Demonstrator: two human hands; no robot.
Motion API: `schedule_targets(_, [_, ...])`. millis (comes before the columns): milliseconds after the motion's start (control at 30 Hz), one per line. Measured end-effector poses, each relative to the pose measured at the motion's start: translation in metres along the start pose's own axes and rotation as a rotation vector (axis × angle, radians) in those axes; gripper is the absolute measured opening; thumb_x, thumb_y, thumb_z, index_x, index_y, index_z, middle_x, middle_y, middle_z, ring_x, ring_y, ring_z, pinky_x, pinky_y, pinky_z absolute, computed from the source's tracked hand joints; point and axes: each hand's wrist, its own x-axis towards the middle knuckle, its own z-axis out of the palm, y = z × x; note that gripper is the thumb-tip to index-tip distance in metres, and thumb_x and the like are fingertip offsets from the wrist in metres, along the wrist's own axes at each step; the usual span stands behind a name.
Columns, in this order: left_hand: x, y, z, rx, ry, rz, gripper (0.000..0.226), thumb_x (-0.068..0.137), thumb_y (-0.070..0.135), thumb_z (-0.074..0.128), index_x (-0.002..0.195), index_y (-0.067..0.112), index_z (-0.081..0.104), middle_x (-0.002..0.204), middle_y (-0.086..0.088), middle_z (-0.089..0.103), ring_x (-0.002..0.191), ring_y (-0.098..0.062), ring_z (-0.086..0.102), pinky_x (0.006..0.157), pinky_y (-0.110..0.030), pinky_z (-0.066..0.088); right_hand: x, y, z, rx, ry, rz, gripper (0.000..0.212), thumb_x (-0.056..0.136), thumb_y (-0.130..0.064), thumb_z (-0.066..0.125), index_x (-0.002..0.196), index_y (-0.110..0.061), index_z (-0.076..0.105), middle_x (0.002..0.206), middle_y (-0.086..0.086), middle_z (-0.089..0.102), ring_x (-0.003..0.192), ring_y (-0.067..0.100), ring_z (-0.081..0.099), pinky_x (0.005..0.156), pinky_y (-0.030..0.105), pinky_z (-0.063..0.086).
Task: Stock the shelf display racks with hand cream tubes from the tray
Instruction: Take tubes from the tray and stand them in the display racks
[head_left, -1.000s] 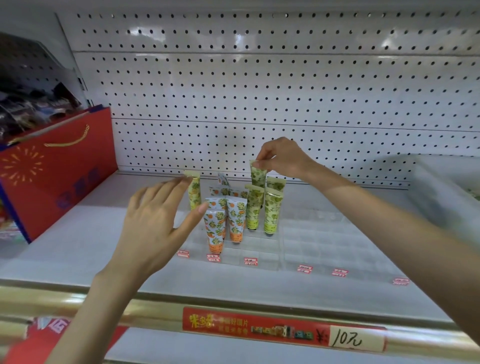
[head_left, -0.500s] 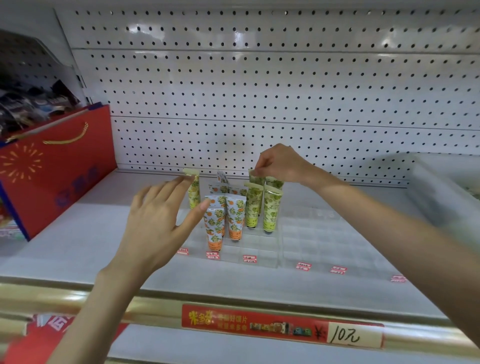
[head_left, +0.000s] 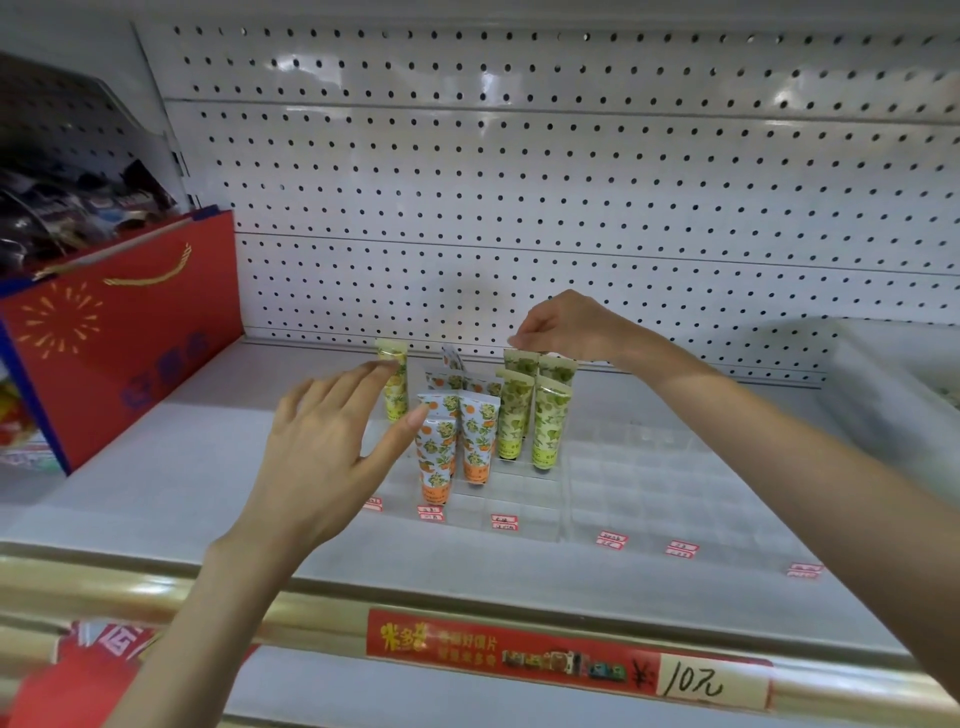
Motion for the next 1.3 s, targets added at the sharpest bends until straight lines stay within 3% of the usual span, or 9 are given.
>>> schedule_targets(67, [-0.001,-0.002,0.0,-0.004,0.0,-0.007,0.071,0.088,0.066,0.019,0.131,0.019,0.05,0.132,0.001,0.054,0.118,-0.021,0.048,0.102,-0.037,0.028,0.006,-0.007,0.001,-0.006,0.011,-0.022,0.024,0.09,-0.029,0.061,0.101,-0.009,0.067,0.109,0.007,0.066,0.103,0.02,0.059,0.077,0.024,0.042])
schedule_targets(233, [-0.003,-0.008,0.0,-0.016,0.009,-0.018,0.072,0.089,0.067,0.015,0.131,0.02,0.05,0.131,0.002,0.055,0.117,-0.019,0.049,0.101,-0.035,0.028,0.027,-0.033,0.013,-0.047,-0.042,-0.083,0.023,0.092,-0.027,0.058,0.106,-0.01,0.065,0.113,0.004,0.064,0.102,0.016,0.057,0.082,0.023,0.039])
schedule_targets(467, [-0.006,-0.015,-0.002,-0.035,0.022,-0.04,0.075,0.088,0.07,0.011,0.133,0.023,0.048,0.132,0.004,0.054,0.118,-0.018,0.047,0.102,-0.035,0.028,0.059,-0.053,0.038,-0.128,-0.177,0.031,0.038,0.091,-0.031,0.06,0.1,0.004,0.068,0.102,0.014,0.07,0.091,0.024,0.069,0.085,0.029,0.051])
schedule_targets(600, [-0.007,-0.019,-0.003,-0.034,0.012,-0.048,0.078,0.086,0.071,0.009,0.134,0.023,0.047,0.133,0.003,0.053,0.121,-0.018,0.046,0.103,-0.034,0.026,0.06,-0.06,0.034,-0.113,-0.202,0.056,0.024,0.09,-0.013,0.061,0.102,0.006,0.068,0.103,0.016,0.069,0.069,0.018,0.066,0.089,0.028,0.051])
schedule_targets(767, [-0.007,-0.02,-0.004,-0.046,0.009,-0.045,0.079,0.086,0.071,0.007,0.135,0.022,0.047,0.134,0.003,0.053,0.121,-0.019,0.047,0.103,-0.035,0.026,0.053,-0.062,0.025,-0.113,-0.259,0.062,0.017,0.09,-0.008,0.059,0.101,0.002,0.067,0.112,0.017,0.067,0.069,0.017,0.065,0.09,0.026,0.048])
schedule_targets(1067, [-0.008,-0.019,-0.007,-0.074,0.007,-0.041,0.071,0.087,0.066,0.013,0.137,0.025,0.043,0.136,0.005,0.05,0.123,-0.016,0.043,0.105,-0.032,0.023,0.05,-0.062,0.035,-0.137,-0.207,0.054,0.034,0.097,-0.028,0.048,0.1,-0.001,0.068,0.104,0.011,0.066,0.091,0.025,0.068,0.065,0.018,0.042])
schedule_targets(1300, [-0.012,-0.021,-0.008,-0.078,0.006,-0.05,0.079,0.085,0.071,0.007,0.136,0.024,0.044,0.136,0.004,0.051,0.124,-0.017,0.044,0.106,-0.034,0.024,0.048,-0.054,0.033,-0.108,-0.122,0.046,0.026,0.093,-0.021,0.057,0.083,0.0,0.068,0.094,0.013,0.07,0.067,0.019,0.067,0.075,0.021,0.048])
